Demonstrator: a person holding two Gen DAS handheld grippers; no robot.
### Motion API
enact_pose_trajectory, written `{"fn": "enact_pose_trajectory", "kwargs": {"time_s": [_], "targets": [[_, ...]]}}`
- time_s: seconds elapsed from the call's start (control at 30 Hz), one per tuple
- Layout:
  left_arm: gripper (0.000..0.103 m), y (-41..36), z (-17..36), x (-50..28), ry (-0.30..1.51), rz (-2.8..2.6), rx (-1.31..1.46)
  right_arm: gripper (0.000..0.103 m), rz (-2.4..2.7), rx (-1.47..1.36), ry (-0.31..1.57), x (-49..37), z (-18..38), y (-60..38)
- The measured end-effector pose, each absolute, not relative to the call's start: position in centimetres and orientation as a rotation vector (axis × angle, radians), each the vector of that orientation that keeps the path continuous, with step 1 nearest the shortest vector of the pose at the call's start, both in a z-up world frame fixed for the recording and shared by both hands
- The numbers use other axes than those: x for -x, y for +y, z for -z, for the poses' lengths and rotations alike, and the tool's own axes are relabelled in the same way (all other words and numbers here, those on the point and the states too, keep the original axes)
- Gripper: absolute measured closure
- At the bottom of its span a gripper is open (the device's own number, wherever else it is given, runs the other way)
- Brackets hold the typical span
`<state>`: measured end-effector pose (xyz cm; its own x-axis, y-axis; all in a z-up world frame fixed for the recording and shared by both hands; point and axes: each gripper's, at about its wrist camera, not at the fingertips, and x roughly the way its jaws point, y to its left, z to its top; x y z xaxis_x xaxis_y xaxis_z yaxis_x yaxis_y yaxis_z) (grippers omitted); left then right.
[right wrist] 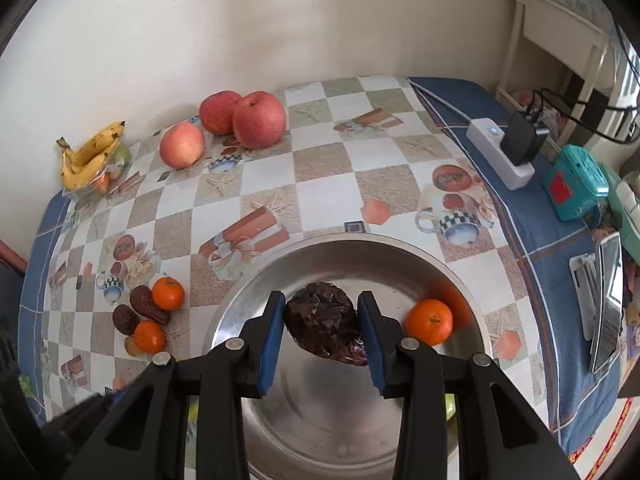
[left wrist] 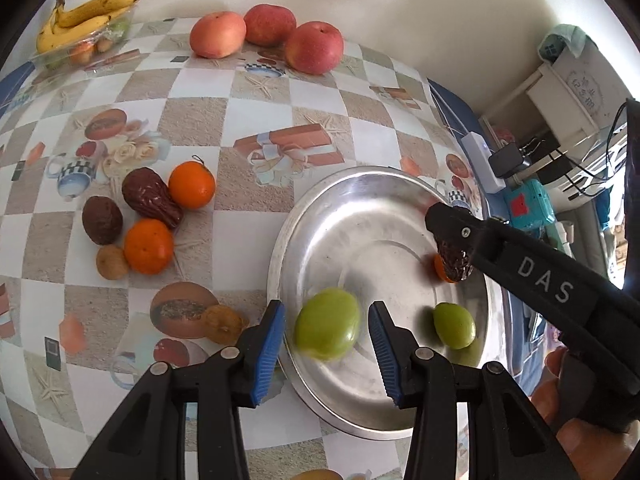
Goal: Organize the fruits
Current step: 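Release the pear from the left gripper into the bowl while the right releases the date there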
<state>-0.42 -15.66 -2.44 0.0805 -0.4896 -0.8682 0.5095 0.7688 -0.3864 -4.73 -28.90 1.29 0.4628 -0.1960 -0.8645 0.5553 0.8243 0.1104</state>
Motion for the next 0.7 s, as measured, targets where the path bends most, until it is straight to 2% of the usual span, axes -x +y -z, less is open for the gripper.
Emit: {"fn": "enact_pose_trajectory", "kwargs": {"time_s": [0.23,0.53,0.6,0.63,0.7], "targets": [[0.055,-15.1,2.9,-0.1,1.313,0.709,-0.012,0.063,0.483,-0.429,1.025,4.6,-0.4,-28.9],[0.042,-13.3,3.7,-1.3,1.337,0.561,-0.02,0.062,0.487,-0.433,1.054,4.4,0.2,-28.8],[0.041,-12.5,4.0,-1.8,1.347,0.501,-0.011,0.06,0.483,-0.429,1.065,4.3,0.4,-28.7],[0.041,-12.1,4.1,-2.0,1.35,0.481,-0.004,0.052,0.481,-0.427,1.071,4.2,0.5,-28.6],[0.041,-11.2,4.2,-2.6,1.354,0.439,0.022,0.048,0.477,-0.422,1.078,4.1,0.6,-28.4]]}}
